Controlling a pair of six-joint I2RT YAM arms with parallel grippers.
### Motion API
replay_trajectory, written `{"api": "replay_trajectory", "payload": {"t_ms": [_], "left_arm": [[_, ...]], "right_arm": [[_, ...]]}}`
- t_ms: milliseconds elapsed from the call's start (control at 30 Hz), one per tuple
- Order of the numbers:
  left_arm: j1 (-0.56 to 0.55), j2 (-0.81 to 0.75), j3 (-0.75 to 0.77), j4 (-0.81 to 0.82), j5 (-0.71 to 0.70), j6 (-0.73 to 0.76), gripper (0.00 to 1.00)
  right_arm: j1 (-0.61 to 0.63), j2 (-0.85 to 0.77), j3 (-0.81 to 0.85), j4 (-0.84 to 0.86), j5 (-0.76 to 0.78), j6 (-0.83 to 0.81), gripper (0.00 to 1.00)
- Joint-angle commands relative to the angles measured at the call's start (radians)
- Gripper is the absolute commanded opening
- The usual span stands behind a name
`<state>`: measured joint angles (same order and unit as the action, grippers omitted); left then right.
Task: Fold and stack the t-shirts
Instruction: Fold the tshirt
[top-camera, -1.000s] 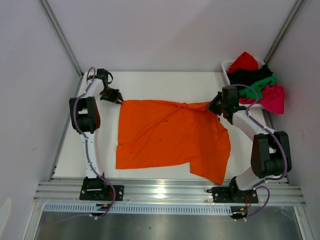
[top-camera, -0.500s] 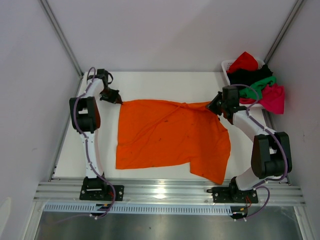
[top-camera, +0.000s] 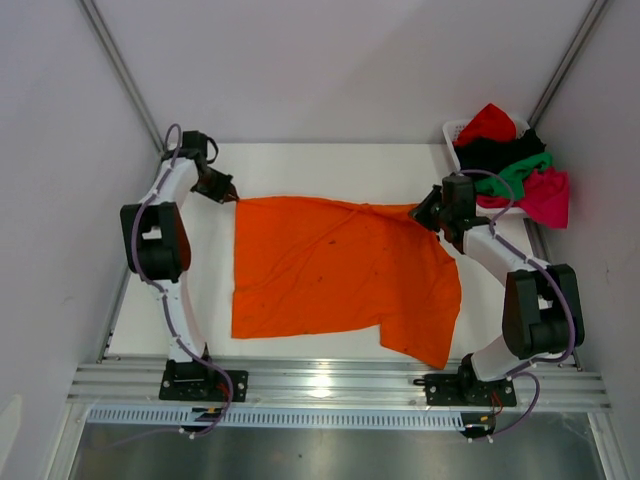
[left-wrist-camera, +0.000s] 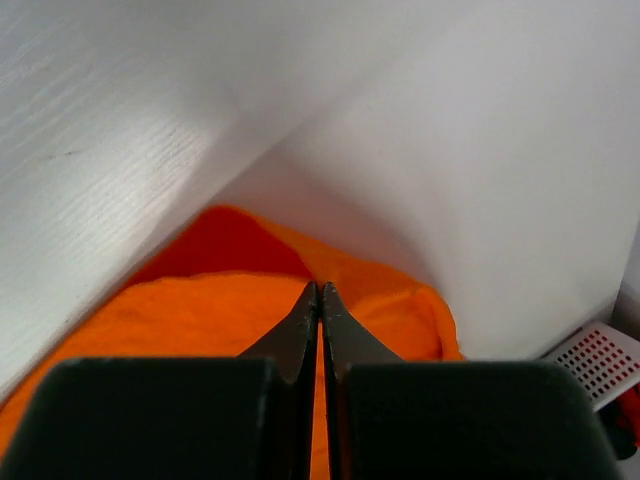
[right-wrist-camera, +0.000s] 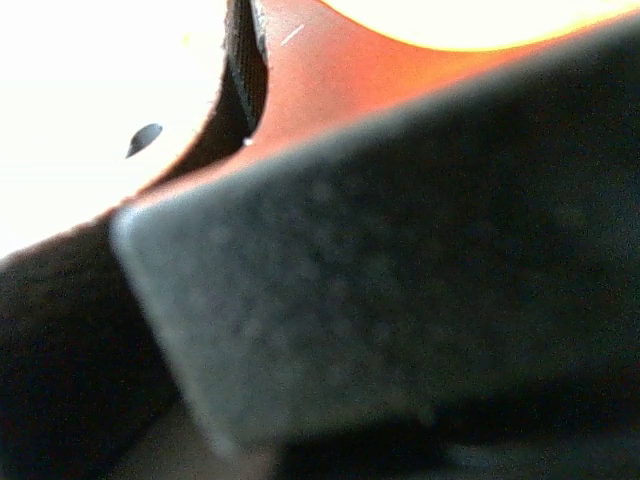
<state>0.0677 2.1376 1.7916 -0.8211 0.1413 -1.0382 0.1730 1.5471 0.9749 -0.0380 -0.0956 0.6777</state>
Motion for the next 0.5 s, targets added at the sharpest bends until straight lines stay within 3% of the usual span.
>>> {"api": "replay_trajectory", "payload": {"t_ms": [0,267,467], "left_arm": [[0.006,-0.133,-0.040,0.060,-0.002,0.055,0.01],[0.006,-0.242,-0.127,0.063,-0.040,0.115,0.01],[0.006,-0.295,-0.132,0.028,-0.135,0.159,0.01]], "right_arm": [[0.010,-0.054,-0.030,0.098,-0.018,-0.029,0.04],[0.029,-0.110,-0.100,0.191,-0.044,-0.053,0.04],[0.036,-0.176,-0.127,0.191,0.060,-0.063,0.04]]}}
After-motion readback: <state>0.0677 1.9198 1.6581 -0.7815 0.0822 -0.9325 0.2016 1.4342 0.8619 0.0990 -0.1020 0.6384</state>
